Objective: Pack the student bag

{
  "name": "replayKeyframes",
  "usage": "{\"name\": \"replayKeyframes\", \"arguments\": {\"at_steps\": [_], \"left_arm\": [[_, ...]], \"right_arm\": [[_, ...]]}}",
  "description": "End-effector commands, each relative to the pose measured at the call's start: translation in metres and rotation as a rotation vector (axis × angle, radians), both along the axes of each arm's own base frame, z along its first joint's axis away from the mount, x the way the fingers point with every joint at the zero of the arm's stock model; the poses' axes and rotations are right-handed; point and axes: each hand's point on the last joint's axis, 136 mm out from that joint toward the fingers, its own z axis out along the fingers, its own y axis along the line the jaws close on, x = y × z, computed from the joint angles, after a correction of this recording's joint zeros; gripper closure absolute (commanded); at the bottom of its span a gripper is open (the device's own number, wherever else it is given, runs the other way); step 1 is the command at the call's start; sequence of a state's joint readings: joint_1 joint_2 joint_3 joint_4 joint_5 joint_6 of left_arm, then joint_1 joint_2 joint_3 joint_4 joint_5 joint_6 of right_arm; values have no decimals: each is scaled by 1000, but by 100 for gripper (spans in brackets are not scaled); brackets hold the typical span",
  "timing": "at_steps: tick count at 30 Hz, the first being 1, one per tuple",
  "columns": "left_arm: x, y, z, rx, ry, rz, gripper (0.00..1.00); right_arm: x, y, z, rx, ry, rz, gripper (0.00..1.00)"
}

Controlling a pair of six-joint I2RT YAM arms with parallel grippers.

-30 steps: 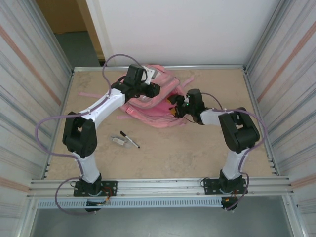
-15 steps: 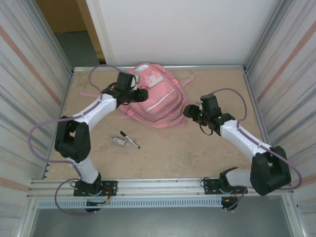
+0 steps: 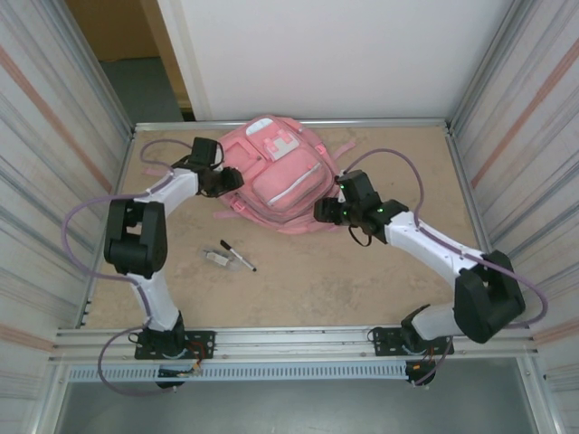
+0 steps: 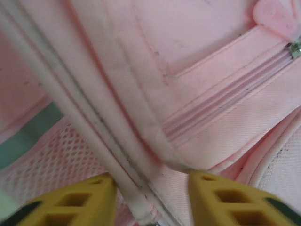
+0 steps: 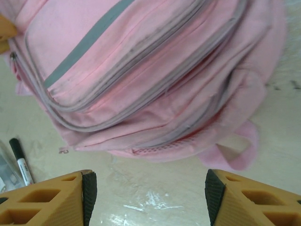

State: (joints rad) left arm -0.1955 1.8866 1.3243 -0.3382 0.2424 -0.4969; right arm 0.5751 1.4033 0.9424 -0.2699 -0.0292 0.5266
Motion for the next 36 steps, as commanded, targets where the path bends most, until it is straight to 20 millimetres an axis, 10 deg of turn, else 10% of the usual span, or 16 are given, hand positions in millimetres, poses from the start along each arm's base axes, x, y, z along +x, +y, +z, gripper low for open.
{"name": "replayKeyframes", "arguments": {"at_steps": [1,7,16,23,30,36], "left_arm": [[6,-7,-4,-59,4,-13,70],[-21,-5,-6,-105,-22,13,100],[-81,-65,24,-346,-41,-6,100],[-99,-94,22,-419,4,19,98],[-102,-83,42,-417,-52,43,84],[-100,-65,35,-451,-22,56,74]], "right_arm": [[7,13,-6,28,9,13,37],[31,17,-37,32,58,-16,37],[82,10,-76,26,95,-43,39],[120,-24,-39,65,-55,-180,39],[79,-42,-5,-40,-46,-169,37],[17,32,12,-145,-134,241,35]]}}
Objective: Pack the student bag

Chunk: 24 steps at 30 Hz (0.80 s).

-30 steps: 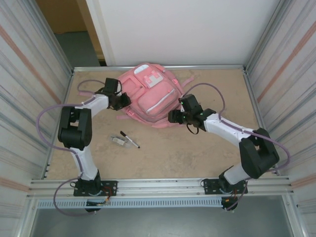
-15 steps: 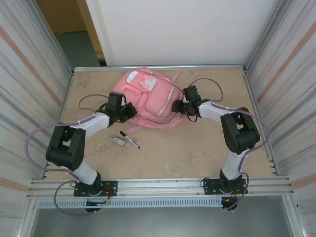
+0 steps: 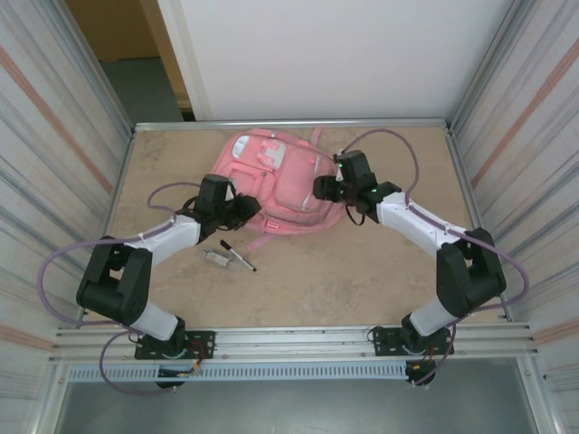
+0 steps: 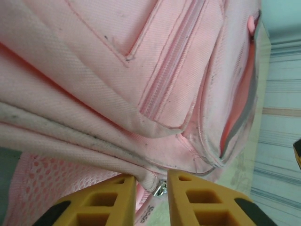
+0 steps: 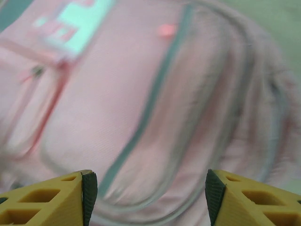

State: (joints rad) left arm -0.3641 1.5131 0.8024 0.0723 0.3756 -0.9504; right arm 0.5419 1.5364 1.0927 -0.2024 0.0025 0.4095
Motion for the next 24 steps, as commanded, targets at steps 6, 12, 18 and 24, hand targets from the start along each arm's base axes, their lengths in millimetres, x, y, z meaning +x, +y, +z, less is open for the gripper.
{"name": "replayKeyframes", "arguments": {"at_steps": [6,12,18,24], "left_arm": [[-3,24,0,21,35,-14,60],[2,26,0,61,26,-25,49],[10,36,-11,160,51,-26,48],[16,23,-25,151,118,-98,60]], "right_arm": [[-69,81,12,-276,-415,597,34],[-79,128,-3,-388,-850,895,33],[-72,154,-29,-544,-902,994,37],[-61,158,-47,-641,-931,977,42]]}}
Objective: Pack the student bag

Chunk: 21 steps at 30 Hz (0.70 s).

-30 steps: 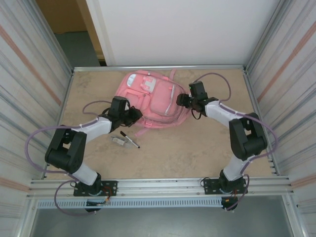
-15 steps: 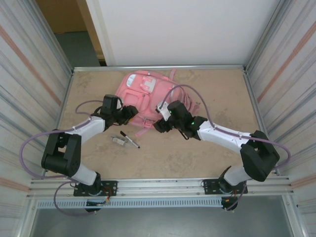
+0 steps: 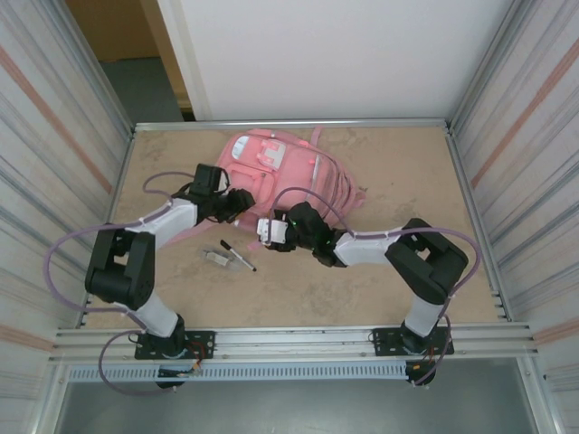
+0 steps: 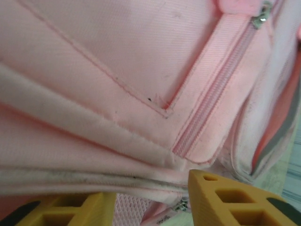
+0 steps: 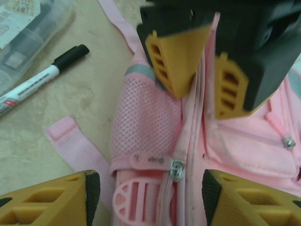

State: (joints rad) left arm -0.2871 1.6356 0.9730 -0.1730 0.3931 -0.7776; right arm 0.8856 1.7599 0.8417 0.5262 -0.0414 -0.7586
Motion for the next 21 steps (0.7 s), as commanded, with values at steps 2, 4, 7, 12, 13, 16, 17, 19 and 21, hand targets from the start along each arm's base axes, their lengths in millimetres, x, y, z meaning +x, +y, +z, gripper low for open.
{"name": "replayKeyframes", "arguments": {"at_steps": [2,4,7,12,13,16,17,19,21], "left_arm": [[-1,-3,-10,16,24,-47,65],[-1,-4,-12,14,33,-53,70],[-4,-5,-12,28,52,-78,79],[-9,-9,-4,0,46,-89,99],[-11,-12,2,-17,42,-94,100],[-16,-15,15,-54,33,-86,100],[-17,-15,18,-61,32,-80,100],[-20,-19,26,-93,41,-81,100],[-21,-23,32,-126,46,-93,100]], "right_arm": [[13,7,2,-62,-161,29,44],[11,8,-7,-106,-179,46,46],[10,9,-13,-111,-169,49,48],[14,11,-14,-101,-166,32,49],[16,11,-13,-86,-159,22,49],[16,10,-6,-11,-101,21,49],[15,9,-4,12,-71,21,49],[17,6,0,53,-22,4,53],[16,6,-1,63,-8,9,53]]}}
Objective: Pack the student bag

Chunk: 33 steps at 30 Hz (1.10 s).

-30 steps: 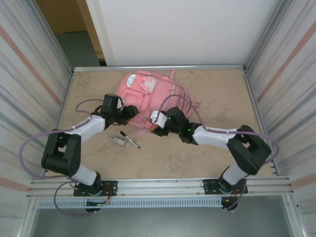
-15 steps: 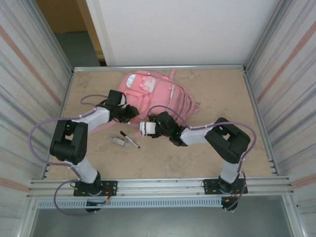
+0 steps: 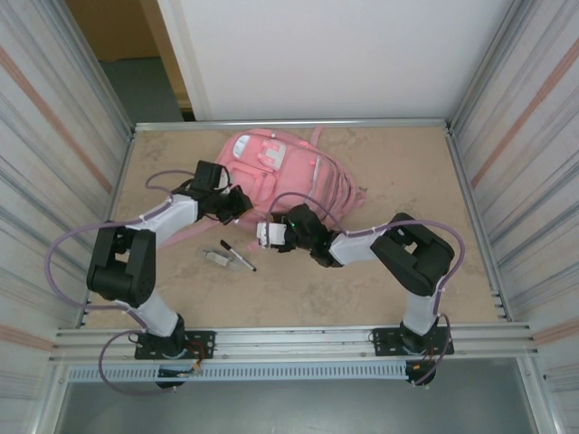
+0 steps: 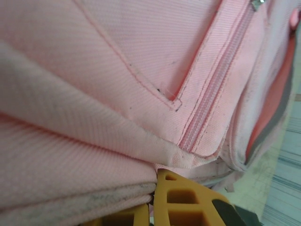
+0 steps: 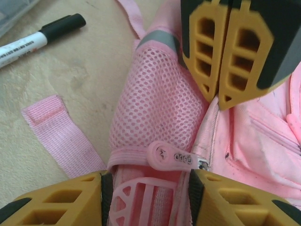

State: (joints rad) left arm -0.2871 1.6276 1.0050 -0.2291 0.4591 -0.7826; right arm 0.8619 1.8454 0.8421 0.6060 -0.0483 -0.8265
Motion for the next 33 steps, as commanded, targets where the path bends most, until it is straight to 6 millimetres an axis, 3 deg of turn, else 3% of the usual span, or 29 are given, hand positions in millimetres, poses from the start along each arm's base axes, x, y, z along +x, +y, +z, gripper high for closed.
{"name": "replayKeyframes", "arguments": {"at_steps": [1,10,18,22,29,33], "left_arm": [[-16,-17,23,-94,16,-58,100],[-18,-19,21,-100,19,-50,100],[-19,-19,19,-99,19,-40,100],[-20,-21,19,-107,27,-48,100],[-19,-19,16,-117,16,-23,100],[-16,-6,15,-98,-27,65,100]], "right_arm": [[4,7,19,95,36,-1,54],[24,5,36,189,1,-137,53],[24,9,40,249,46,-155,54],[22,8,35,258,73,-164,71],[12,8,37,377,241,-221,87],[23,-8,39,517,444,-513,100]]}}
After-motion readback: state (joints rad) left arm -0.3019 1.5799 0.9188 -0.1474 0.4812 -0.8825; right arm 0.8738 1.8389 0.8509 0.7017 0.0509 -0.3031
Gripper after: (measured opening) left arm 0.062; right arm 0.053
